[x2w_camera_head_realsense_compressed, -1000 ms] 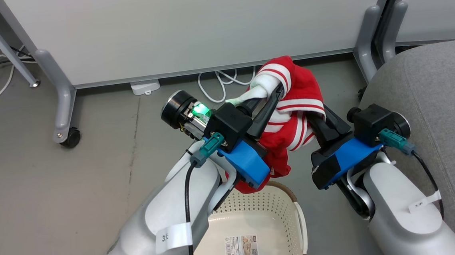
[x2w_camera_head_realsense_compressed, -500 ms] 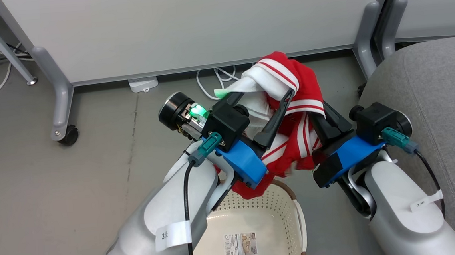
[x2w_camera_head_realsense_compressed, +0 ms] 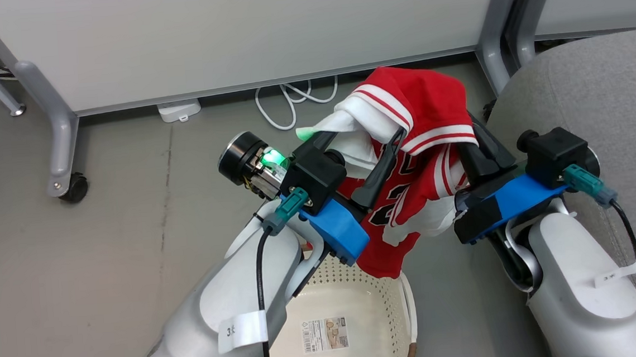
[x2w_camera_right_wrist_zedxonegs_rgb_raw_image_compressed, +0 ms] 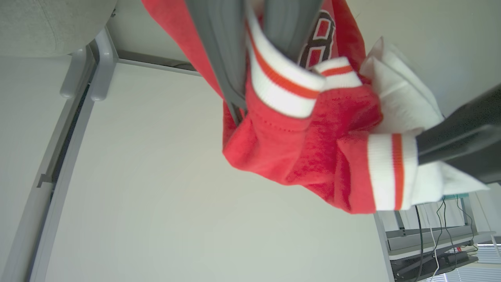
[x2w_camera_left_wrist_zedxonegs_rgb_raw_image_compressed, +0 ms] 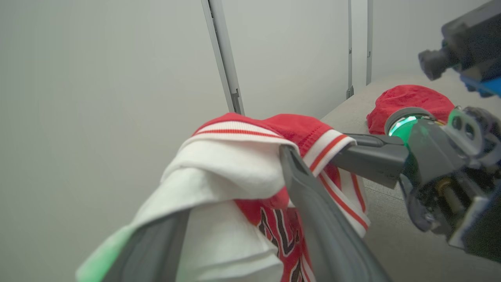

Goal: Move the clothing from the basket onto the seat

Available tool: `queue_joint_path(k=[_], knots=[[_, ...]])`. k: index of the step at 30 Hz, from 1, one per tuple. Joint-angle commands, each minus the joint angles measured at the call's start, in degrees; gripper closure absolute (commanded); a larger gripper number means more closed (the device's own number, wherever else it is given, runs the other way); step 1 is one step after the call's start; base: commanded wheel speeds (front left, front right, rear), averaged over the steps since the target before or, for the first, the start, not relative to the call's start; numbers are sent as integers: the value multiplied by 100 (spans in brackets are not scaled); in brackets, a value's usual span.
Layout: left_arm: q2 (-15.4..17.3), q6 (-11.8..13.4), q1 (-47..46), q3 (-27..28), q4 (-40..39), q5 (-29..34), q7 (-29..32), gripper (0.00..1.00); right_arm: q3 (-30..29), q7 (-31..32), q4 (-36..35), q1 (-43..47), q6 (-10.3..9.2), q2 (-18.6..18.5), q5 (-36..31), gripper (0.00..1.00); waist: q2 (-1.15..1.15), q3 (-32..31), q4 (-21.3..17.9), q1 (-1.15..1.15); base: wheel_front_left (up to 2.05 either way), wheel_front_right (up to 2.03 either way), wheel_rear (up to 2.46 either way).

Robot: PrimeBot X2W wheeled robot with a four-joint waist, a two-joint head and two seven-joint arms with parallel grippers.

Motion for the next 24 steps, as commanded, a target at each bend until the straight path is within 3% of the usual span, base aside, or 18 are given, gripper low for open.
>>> queue_joint_path(k=[1, 24], knots=[[26, 21, 44, 33, 10, 27, -29, 0, -57, -3, -76, -31, 1, -7, 0, 100, 0, 65, -85, 0, 0, 0, 0], [260, 2, 336, -173, -149, 231, -29, 0, -1197, -3, -789, 349, 1, 70, -44, 100, 0, 611, -1113, 0, 0, 0, 0]])
